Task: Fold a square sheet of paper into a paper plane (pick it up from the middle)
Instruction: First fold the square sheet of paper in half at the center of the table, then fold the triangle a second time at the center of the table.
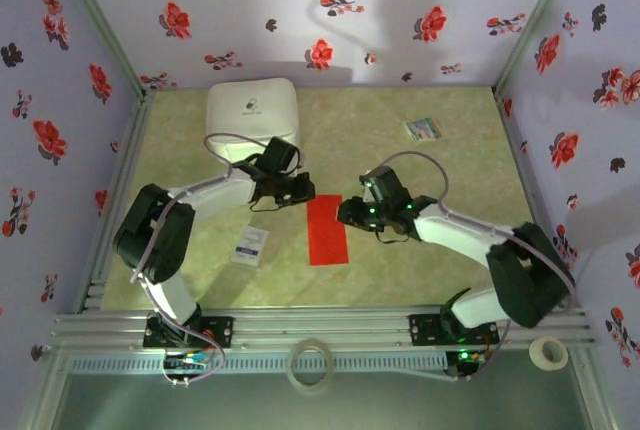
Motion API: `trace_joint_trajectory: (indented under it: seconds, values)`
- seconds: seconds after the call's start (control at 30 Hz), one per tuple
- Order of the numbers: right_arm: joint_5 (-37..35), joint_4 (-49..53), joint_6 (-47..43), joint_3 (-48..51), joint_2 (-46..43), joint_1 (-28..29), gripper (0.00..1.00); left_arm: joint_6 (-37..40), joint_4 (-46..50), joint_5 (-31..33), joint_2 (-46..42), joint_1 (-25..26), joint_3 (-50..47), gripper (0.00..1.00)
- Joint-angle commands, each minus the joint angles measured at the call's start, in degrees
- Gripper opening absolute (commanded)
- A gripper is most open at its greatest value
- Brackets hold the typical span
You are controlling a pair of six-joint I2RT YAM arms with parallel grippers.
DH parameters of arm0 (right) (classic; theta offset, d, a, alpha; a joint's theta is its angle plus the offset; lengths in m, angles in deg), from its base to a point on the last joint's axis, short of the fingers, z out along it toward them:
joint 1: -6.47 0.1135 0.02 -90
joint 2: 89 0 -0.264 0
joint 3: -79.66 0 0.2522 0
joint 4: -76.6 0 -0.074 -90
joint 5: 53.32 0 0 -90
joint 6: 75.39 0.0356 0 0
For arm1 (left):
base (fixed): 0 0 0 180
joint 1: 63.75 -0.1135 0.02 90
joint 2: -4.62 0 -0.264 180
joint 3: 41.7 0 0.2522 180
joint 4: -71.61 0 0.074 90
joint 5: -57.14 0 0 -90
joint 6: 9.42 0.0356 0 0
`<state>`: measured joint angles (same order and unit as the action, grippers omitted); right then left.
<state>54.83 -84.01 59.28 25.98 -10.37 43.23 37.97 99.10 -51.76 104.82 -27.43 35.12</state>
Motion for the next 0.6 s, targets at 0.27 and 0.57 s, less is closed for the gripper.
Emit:
trace_joint_trajectory:
  seconds: [0.27,0.57]
  values:
    - [3.6,-7.1,13.3,12.4,-4.7,0.3,0.46,3.4,-4.5,-9.9,10.7,-2.1,4.3,0.12]
    - [3.8,-7.7,14.4,12.7,-3.0,2.4,0.46,3.2,-5.6,-10.8,13.9,-2.7,4.0,0.13]
